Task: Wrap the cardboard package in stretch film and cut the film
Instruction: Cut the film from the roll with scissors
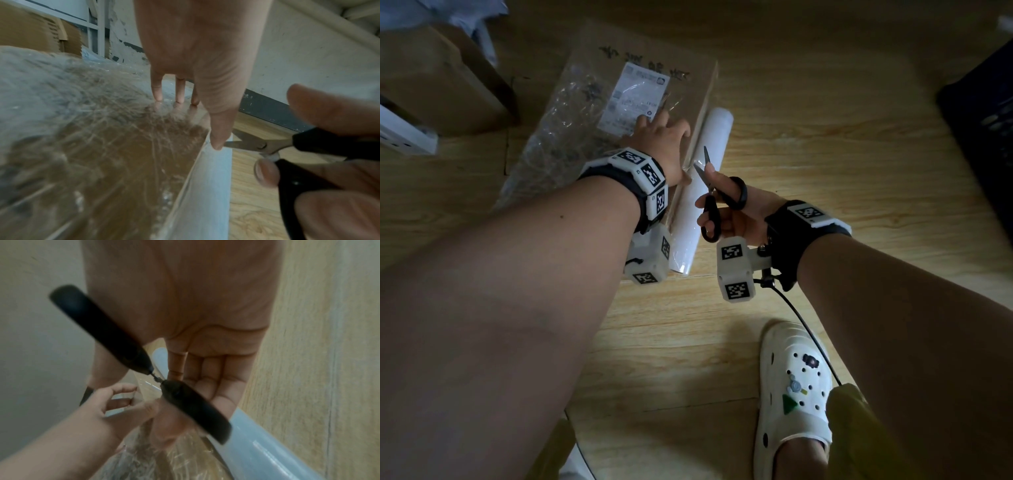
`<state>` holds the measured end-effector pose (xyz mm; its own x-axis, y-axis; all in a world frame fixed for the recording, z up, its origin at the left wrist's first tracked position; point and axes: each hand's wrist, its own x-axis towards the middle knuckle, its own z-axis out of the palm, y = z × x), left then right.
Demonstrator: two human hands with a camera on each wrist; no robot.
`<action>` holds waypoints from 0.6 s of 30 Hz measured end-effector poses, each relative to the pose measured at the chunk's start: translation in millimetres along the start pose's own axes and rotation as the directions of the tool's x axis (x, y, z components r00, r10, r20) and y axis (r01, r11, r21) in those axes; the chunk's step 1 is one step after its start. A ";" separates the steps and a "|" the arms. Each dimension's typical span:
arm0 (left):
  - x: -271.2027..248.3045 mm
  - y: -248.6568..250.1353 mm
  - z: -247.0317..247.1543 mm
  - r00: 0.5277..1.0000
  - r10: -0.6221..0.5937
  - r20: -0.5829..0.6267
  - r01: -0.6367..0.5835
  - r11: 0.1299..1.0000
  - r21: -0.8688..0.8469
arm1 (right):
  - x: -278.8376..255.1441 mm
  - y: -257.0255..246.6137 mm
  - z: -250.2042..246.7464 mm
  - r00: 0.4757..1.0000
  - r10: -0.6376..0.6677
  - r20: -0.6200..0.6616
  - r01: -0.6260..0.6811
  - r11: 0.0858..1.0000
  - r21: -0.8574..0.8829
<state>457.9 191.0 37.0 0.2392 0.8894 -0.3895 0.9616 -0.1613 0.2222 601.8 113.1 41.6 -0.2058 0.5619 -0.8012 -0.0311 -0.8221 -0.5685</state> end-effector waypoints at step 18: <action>20.8 4.9 -10.4 1.000 -0.004 -0.025 0.005 1.000 0.018 | -8.1 3.9 -7.3 1.000 -0.024 0.005 0.023 0.996 0.087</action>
<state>466.2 213.1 39.3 0.2316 0.9006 -0.3678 0.9650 -0.1648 0.2041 610.5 105.9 44.5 -0.2103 0.5807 -0.7865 -0.1204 -0.8138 -0.5686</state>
